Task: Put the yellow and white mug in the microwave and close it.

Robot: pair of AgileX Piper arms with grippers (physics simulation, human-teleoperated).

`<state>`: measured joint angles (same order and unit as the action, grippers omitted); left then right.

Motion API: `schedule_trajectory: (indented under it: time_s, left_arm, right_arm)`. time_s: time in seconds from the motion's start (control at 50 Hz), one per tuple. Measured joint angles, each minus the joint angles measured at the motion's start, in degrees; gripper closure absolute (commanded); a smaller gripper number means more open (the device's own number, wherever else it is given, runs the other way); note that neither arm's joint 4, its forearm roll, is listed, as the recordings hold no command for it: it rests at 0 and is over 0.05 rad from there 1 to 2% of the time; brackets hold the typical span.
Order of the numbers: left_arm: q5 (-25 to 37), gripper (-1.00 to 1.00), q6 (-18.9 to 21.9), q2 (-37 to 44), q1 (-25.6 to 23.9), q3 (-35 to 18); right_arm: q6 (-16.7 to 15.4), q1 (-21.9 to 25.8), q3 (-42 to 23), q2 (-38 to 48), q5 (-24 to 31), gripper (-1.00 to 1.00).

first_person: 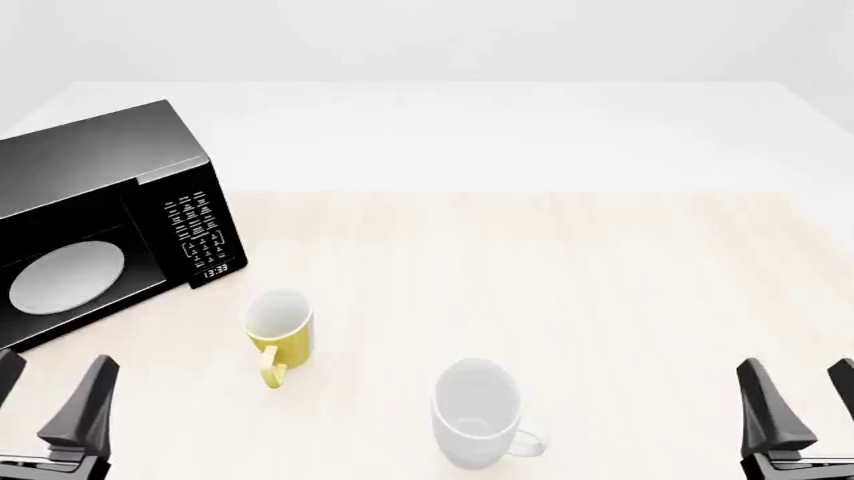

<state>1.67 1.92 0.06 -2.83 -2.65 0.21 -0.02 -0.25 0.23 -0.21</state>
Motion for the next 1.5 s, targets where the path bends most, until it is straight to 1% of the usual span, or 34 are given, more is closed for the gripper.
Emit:
schedule_trajectory:
  time_s: [0.26, 0.46, 0.68, 0.78, 0.96, 1.1, 1.34, 1.5]
  left_arm:
    - [3.6, -1.00, 0.5, 0.0, -1.9, -3.2]
    - [8.0, -1.00, -0.1, 0.0, -4.6, -6.0]
    - [12.5, -1.00, -0.8, 0.1, -7.6, -7.5]
    - [13.4, -1.00, -1.4, 1.1, -9.1, -7.8]
    - [12.2, -1.00, -3.4, 5.8, -11.7, -8.2]
    - [10.2, -1.00, -5.5, 10.1, -12.7, -8.5]
    - [5.5, -1.00, -8.8, 18.1, -12.3, -8.0]
    - [1.9, -1.00, -10.0, 22.8, -11.7, -6.9]
  right_arm:
    - [0.0, 0.0, 0.0, 0.0, 0.0, -1.00]
    - [0.0, 0.0, 0.0, 0.0, 0.0, -1.00]
    - [0.0, 0.0, 0.0, 0.0, 0.0, -1.00]
    - [0.0, 0.0, 0.0, 0.0, 0.0, -1.00]
    - [0.0, 0.0, 0.0, 0.0, 0.0, -1.00]
    - [0.0, 0.0, 0.0, 0.0, 0.0, -1.00]
    - [0.0, 0.0, 0.0, 0.0, 0.0, -1.00]
    - [0.0, 0.0, 0.0, 0.0, 0.0, -1.00]
